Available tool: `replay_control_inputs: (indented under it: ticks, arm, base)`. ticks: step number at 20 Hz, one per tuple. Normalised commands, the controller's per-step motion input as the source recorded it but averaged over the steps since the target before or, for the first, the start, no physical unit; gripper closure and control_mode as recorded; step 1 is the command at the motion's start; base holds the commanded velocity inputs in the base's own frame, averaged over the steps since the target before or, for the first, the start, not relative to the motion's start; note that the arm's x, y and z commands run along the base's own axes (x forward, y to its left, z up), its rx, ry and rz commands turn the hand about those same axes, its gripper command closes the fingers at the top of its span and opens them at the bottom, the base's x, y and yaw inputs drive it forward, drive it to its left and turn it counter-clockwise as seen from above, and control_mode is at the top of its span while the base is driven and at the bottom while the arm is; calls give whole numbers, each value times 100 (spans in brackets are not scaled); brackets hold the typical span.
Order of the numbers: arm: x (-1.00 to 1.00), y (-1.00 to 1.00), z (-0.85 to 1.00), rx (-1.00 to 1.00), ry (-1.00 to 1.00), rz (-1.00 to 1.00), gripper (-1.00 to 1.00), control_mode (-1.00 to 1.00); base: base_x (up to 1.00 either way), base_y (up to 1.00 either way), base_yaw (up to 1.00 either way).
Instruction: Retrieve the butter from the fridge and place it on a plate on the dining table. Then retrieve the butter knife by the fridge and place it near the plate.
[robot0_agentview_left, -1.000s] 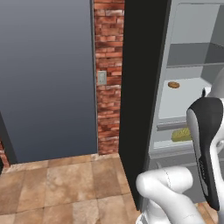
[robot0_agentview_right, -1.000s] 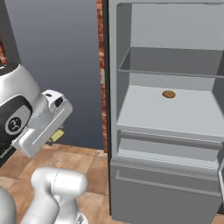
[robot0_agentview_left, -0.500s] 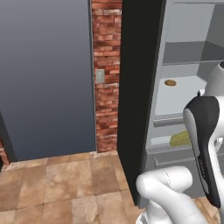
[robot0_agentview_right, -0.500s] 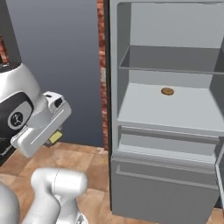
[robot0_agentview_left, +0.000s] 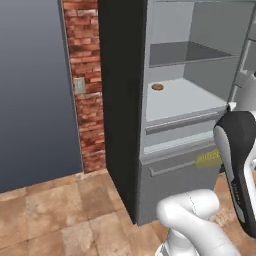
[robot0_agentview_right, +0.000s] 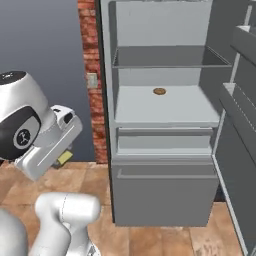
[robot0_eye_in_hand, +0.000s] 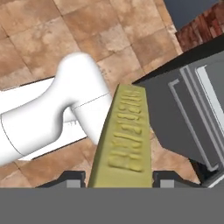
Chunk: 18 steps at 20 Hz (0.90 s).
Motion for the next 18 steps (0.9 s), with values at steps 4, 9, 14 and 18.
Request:
replay_control_inputs:
  ticks: [4, 9, 14, 18]
  arm:
    - [0, 0, 0, 0, 0, 0, 100, 100]
    - [0, 0, 0, 0, 0, 0, 100, 100]
    - [0, 0, 0, 0, 0, 0, 100, 100]
    - [0, 0, 0, 0, 0, 0, 100, 100]
  base:
    - [-18, 35, -78]
    - [-12, 54, -82]
    - [-13, 81, -69]
    - [-16, 63, -60]
